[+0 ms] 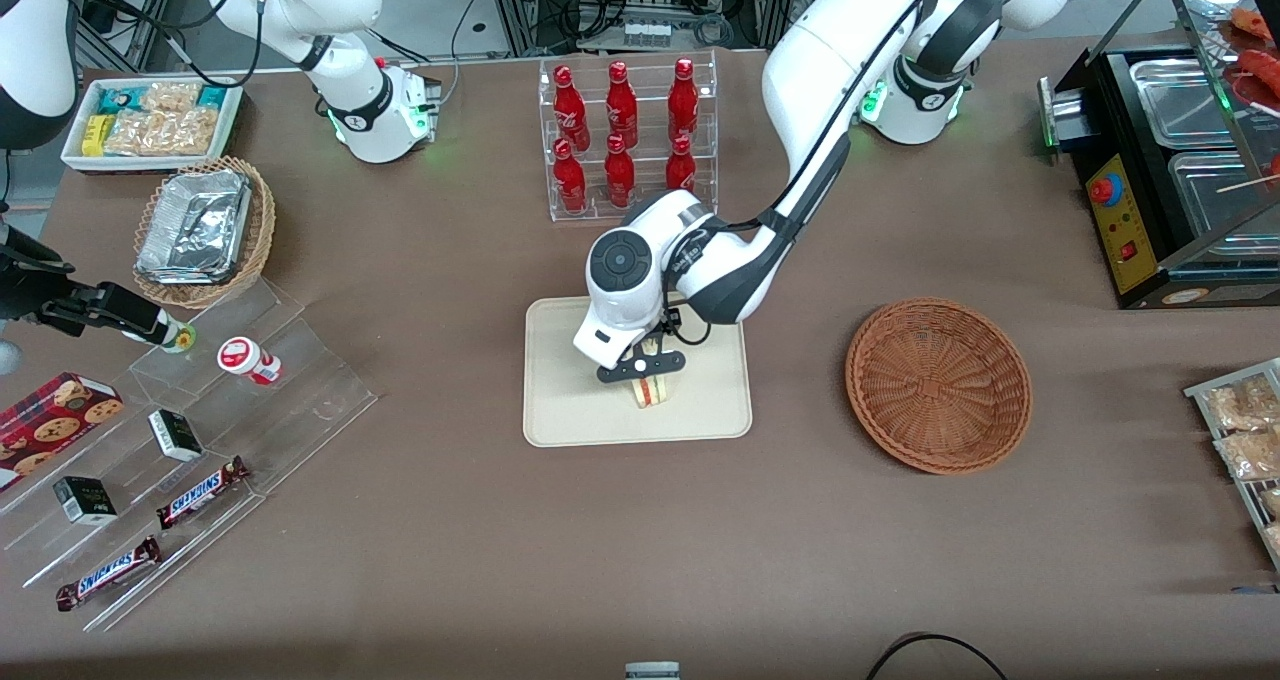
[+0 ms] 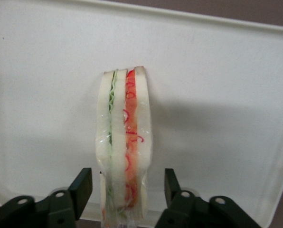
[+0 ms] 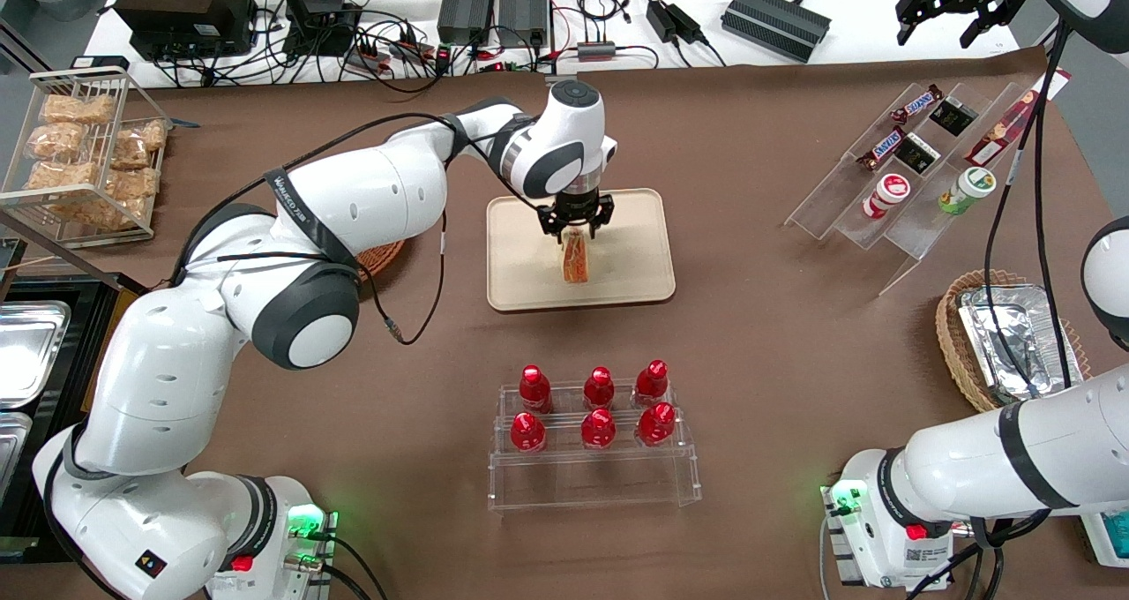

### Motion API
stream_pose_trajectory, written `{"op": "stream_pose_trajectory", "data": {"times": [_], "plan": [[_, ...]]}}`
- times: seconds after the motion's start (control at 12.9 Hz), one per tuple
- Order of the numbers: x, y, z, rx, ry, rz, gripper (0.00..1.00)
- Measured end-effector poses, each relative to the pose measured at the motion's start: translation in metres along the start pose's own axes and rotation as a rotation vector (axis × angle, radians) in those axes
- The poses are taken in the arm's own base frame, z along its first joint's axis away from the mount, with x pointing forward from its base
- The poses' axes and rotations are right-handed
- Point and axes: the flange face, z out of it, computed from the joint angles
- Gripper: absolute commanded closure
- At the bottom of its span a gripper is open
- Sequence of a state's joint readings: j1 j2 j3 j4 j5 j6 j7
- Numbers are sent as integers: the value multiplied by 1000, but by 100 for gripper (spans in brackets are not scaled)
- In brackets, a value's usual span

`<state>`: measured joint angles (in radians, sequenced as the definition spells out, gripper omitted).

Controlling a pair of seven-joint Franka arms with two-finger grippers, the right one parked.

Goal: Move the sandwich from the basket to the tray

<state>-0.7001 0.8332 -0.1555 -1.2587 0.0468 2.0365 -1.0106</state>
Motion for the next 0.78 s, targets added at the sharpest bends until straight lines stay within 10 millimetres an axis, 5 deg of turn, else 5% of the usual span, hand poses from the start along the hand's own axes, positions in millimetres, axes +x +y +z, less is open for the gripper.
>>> {"op": "stream_pose_trajectory", "data": {"times": [0.54,0.78], "plan": [[23,-15,-80,-14,29,-39,0],[35,-38,-116,11,22,21,0]]}}
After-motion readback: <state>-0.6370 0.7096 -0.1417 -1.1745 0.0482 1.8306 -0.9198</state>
